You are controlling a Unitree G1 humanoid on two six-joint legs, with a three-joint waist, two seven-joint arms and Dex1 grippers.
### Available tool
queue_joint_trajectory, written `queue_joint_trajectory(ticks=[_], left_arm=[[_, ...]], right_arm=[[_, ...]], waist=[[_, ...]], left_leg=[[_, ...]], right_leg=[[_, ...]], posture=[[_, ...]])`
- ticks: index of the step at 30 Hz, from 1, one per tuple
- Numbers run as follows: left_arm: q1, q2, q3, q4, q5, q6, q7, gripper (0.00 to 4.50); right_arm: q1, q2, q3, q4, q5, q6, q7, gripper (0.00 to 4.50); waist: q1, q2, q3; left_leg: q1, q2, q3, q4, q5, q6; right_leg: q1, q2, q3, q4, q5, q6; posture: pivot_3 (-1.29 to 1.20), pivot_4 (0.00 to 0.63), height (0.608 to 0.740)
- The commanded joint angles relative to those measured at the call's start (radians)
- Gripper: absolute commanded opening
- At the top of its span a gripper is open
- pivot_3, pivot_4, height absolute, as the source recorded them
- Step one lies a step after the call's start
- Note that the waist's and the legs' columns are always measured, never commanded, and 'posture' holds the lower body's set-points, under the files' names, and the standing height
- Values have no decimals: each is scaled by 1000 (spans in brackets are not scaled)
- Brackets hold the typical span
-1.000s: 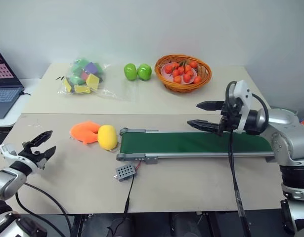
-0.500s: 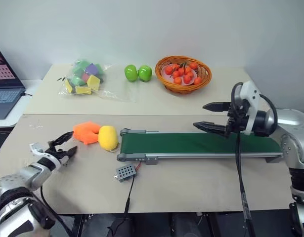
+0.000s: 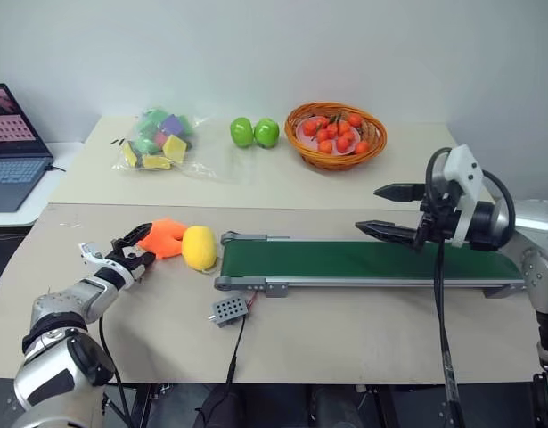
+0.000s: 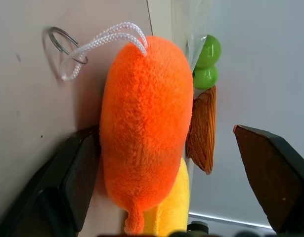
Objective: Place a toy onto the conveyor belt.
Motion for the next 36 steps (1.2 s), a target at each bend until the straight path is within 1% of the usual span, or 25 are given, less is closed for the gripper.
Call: queue_joint_trajectory(ticks=[1,2,3,4,5,6,8,10,13,15,18,21,23,25,27,28,29,32,34,35,36], left_arm=[[-12,-4,-6,24,22,-12,-5,3569],[-11,-1,-5,24,24,-19,-10,3151],[-8,2,-10,22,34,-41,-9,2873],[-5,4,-10,23,45,-68,6,2449],[-3,8,-4,26,46,-79,14,2262],[-1,11,0,26,47,-86,12,1784],[3,15,4,23,50,-102,14,1289],[6,24,9,10,48,-113,6,596],[5,41,32,2,40,-159,34,596],[-6,67,72,12,24,-226,107,596],[-20,110,78,-5,69,-414,179,596],[-51,122,-14,-79,168,-561,166,596],[-93,101,-41,-154,169,-569,149,596],[-111,70,-116,-270,207,-578,130,596],[-94,40,-235,-431,290,-621,112,596],[-84,32,-273,-486,317,-635,107,596],[-52,30,-368,-587,405,-695,93,596],[21,42,-538,-770,583,-833,63,596],[48,49,-566,-854,646,-949,68,596],[52,43,-557,-896,655,-990,87,596],[61,58,-575,-931,705,-1056,95,596]], right_arm=[[0,-18,-36,-35,11,1,-13,4500],[1,-17,-35,-36,10,-1,-15,4500],[0,-17,-34,-35,10,-1,-16,4500],[-2,-17,-32,-35,10,-2,-16,4500],[-4,-16,-30,-34,11,-3,-17,4500],[-4,-16,-29,-33,11,-4,-18,4500],[-6,-16,-27,-31,11,-7,-19,4500],[-10,-13,-21,-26,9,-12,-17,4500],[-16,-9,-14,-18,6,-18,-16,4500],[-23,-4,-7,-13,3,-23,-16,4500],[-29,0,-4,-9,2,-27,-18,4500],[-17,0,-9,-12,2,-31,-20,4500],[-7,1,-13,-20,5,-30,-25,4500],[3,1,-19,-26,9,-27,-27,4500],[9,1,-22,-27,9,-30,-28,4500],[10,2,-21,-27,8,-30,-30,4500],[13,4,-19,-28,7,-33,-29,4500],[16,6,-17,-27,5,-39,-28,4500],[19,6,-19,-26,5,-42,-28,4500],[27,4,-22,-30,6,-42,-28,4500],[35,3,-26,-35,8,-41,-28,4500]], waist=[[-1,0,0],[-2,0,0],[-3,0,0],[-3,0,0],[-4,0,0],[-3,0,0],[-4,0,0],[-5,1,0],[-12,1,0],[-13,0,0],[-18,0,0],[-11,0,0],[3,-1,1],[24,-2,1],[29,-2,1],[29,-2,1],[27,-2,1],[19,-2,1],[10,-2,1],[4,-2,1],[-2,-3,1]], left_leg=[[0,0,0,0,0,0],[0,0,0,0,0,0],[0,0,0,0,0,0],[-1,0,0,0,0,0],[-1,0,0,0,0,0],[-1,0,0,0,-1,1],[-1,0,0,0,-1,1],[0,0,0,0,-1,1],[1,1,0,0,0,1],[1,1,0,0,0,0],[-1,1,0,0,0,1],[-2,1,0,-2,0,1],[-2,1,0,-2,-1,0],[-5,1,-1,-1,0,0],[-7,0,-3,1,0,-1],[-8,0,-3,1,0,-1],[-9,-1,-3,1,0,-1],[-9,-1,-2,1,1,-2],[-9,-1,-1,1,1,-2],[-9,-1,-1,1,1,-2],[-9,0,0,1,0,0]], right_leg=[[0,0,0,0,0,0],[0,0,0,0,0,0],[0,0,0,0,0,0],[0,0,0,0,0,0],[-1,0,0,0,0,0],[-1,0,0,0,0,0],[-1,0,0,0,0,0],[0,0,0,0,0,0],[-1,0,0,-1,0,0],[-1,0,0,-1,0,0],[-2,1,0,-1,0,0],[-3,0,0,-1,0,0],[-3,0,-1,-1,0,0],[-2,-1,-3,-2,0,0],[-2,-1,-3,-2,0,0],[-2,-1,-3,-2,0,0],[-2,-1,-3,-3,0,1],[-3,-1,-2,-4,0,1],[-4,-1,-1,-4,0,1],[-4,-1,-1,-4,0,1],[-5,0,-1,-4,0,1]], posture=[[0,150,738],[0,150,738],[0,150,738],[0,150,738],[0,150,738],[0,150,738],[0,150,738],[0,150,738],[0,150,738],[0,150,738],[0,150,738],[0,150,738],[0,150,738],[0,150,738],[0,150,738],[0,150,738],[0,150,738],[0,150,738],[0,150,738],[0,150,738],[0,150,738]])
